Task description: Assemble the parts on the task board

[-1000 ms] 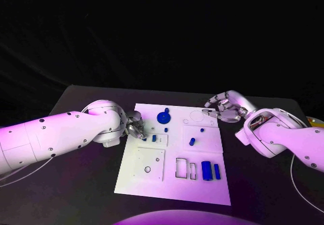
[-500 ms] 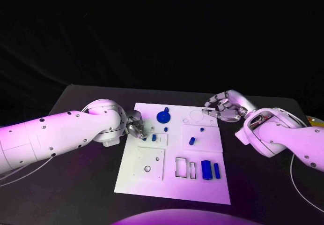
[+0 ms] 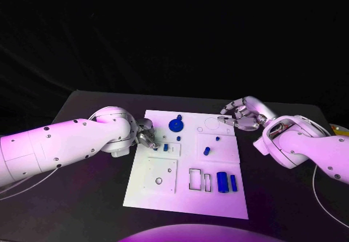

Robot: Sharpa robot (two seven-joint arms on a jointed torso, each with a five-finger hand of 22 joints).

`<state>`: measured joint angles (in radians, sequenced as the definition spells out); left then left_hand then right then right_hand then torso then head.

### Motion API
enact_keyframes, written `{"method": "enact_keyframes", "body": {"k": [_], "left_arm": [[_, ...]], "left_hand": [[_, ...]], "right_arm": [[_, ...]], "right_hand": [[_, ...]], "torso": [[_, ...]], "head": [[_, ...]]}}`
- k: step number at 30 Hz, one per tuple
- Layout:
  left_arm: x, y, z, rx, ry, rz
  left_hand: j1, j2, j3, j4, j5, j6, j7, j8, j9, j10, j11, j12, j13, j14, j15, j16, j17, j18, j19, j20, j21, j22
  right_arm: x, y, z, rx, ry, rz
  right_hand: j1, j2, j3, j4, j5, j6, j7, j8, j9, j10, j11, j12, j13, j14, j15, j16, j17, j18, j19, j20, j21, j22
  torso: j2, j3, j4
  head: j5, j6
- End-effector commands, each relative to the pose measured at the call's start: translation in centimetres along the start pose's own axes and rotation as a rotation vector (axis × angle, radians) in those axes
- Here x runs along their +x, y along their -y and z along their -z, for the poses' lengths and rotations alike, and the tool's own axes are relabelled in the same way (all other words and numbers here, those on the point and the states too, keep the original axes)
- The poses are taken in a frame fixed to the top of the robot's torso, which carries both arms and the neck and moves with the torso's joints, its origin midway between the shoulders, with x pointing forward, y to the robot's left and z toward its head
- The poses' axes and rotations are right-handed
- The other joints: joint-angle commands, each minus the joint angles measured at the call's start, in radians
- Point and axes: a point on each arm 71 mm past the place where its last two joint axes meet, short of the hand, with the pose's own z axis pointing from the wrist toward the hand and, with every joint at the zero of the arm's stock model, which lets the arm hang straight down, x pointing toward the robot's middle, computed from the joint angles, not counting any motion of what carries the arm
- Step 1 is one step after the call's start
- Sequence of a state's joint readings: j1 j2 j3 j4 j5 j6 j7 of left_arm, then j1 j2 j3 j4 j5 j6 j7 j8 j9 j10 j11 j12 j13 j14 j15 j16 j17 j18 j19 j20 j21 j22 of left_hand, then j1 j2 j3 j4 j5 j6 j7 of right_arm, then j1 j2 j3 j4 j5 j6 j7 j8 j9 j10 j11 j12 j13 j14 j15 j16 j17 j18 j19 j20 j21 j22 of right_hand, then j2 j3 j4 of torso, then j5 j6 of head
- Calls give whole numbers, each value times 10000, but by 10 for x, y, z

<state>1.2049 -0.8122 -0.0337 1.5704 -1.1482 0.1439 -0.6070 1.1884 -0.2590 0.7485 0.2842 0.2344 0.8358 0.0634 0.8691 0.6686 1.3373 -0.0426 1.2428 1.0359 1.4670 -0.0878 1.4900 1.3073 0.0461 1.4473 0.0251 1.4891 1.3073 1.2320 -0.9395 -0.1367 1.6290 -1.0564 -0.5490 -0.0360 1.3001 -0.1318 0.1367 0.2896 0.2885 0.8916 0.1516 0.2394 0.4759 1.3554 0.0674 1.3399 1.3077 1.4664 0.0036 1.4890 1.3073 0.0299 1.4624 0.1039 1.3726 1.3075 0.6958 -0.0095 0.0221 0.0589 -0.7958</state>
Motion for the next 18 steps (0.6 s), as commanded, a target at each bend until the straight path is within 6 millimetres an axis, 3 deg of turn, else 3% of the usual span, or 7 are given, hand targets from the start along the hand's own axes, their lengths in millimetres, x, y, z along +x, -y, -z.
{"method": "enact_keyframes", "body": {"k": [1, 18], "left_arm": [[4, 0, -1, -50, -329, -83], [4, -1, -2, -88, -326, 9]], "left_hand": [[-202, 20, -204, 62, -37, 515, -467, 24, 879, 13, -50, 54, 8, 691, -87, -7, 1370, -58, 47, -18, 59, 998], [-767, 169, -702, 84, -23, 554, -471, 38, 753, -15, -55, 33, -37, 692, -98, -9, 1371, -55, 39, -43, 47, 991]], "right_arm": [[1, 0, 0, -43, -111, 87], [3, 1, 0, -13, -142, 63]], "right_hand": [[-108, 30, -42, 10, 29, -65, -32, 68, 15, -52, -6, -58, 119, 562, -95, -67, 649, 197, -15, -34, -44, 1571], [-223, 74, -66, 25, 35, -74, -33, 84, 24, -37, -6, -46, 131, 566, -97, -69, 656, 195, -7, -37, -45, 1573]], "torso": [[-3, -1, -3], [0, -1, 2]], "head": [[1, -2], [-10, -22]]}}
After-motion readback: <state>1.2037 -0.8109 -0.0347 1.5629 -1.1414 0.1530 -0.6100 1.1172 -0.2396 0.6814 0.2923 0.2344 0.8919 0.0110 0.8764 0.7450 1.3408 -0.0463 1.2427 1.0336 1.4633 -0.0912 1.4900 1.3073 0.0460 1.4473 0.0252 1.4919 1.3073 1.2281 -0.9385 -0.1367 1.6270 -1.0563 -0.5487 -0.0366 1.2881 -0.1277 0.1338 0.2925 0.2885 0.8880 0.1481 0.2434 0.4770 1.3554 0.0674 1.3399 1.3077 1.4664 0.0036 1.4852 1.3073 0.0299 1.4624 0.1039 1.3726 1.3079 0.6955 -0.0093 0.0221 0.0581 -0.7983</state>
